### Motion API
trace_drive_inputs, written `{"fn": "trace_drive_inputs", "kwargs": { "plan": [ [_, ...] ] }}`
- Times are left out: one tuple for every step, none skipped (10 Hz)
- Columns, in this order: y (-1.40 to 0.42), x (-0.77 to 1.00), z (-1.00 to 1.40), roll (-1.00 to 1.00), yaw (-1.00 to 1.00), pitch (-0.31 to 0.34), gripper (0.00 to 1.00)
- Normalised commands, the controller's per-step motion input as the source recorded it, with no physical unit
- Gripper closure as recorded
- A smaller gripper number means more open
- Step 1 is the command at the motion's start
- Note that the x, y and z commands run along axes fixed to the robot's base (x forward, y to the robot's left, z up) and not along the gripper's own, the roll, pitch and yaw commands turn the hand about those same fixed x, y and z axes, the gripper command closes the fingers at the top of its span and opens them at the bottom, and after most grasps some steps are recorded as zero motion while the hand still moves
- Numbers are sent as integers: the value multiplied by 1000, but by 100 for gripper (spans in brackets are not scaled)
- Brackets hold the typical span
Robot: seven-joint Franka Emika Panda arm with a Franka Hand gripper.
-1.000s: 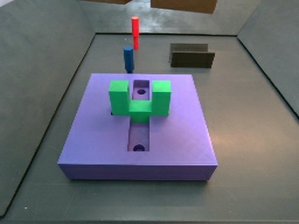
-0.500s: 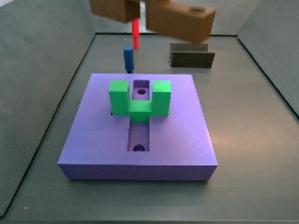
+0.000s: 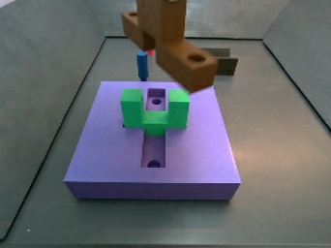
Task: Pick up the brown object. Move up. Move to above the board. Insert the brown object.
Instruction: Insert the brown object.
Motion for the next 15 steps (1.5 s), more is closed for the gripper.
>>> {"fn": "trace_drive_inputs", "kwargs": {
  "plan": [
    [-69, 11, -323, 0, -1000, 0, 100],
    [-69, 0, -326, 0, -1000, 0, 100],
    [-69, 0, -340, 0, -1000, 0, 100],
    [-97, 0, -314, 0, -1000, 0, 100],
    [-134, 0, -254, 23, -1000, 0, 100],
    [-129, 0, -271, 39, -997, 0, 100],
    [-189, 0, -237, 54, -826, -26, 100],
    [-71, 0, -217, 154, -254, 0, 100],
    [0, 0, -197, 174, -217, 0, 100],
    [0, -20, -209, 187, -111, 0, 100],
    [0, -9, -191, 189, 0, 0, 100],
    [0, 0, -209, 149, 0, 0, 100],
    [0, 0, -206, 106, 0, 0, 100],
    [0, 26, -291, 43, 0, 0, 100],
    [0, 46, -257, 0, 0, -9, 100]
  ]
}}
